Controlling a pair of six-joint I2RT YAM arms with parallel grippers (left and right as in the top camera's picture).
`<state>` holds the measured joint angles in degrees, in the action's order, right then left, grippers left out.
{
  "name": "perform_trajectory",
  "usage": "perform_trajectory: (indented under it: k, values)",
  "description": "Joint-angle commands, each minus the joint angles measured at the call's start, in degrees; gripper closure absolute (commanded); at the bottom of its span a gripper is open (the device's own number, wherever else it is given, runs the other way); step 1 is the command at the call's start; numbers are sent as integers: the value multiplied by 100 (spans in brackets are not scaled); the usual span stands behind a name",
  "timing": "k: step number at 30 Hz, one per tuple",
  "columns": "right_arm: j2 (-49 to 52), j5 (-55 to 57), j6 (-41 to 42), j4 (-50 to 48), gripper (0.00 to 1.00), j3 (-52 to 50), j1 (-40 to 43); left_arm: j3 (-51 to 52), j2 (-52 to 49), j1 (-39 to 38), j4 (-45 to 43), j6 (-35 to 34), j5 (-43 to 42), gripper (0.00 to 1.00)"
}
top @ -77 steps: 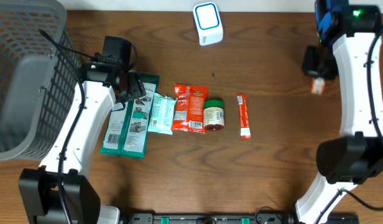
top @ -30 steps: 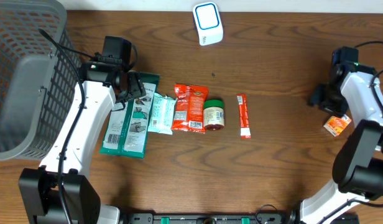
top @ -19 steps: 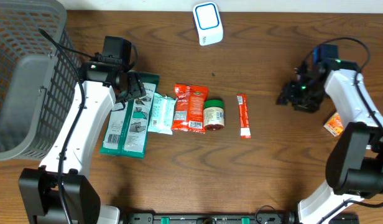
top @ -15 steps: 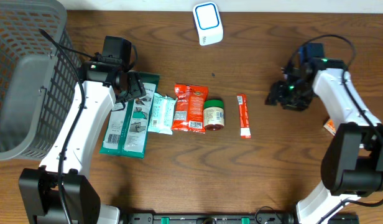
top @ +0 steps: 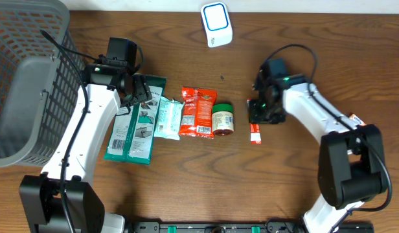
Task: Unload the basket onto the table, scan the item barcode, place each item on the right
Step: 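Release the pack and move the right gripper left to the red stick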
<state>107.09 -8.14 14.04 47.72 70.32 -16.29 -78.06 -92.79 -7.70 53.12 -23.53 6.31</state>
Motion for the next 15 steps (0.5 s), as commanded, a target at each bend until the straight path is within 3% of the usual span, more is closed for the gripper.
perform_trajectory:
  k: [1, 15]
  values:
    - [-90, 669, 138, -37, 66, -37, -345, 17, -11, 2, 15, 37, 33, 16]
    - [-87, 1602, 573, 107, 71, -109, -1082, 17, -11, 2, 15, 37, 33, 16]
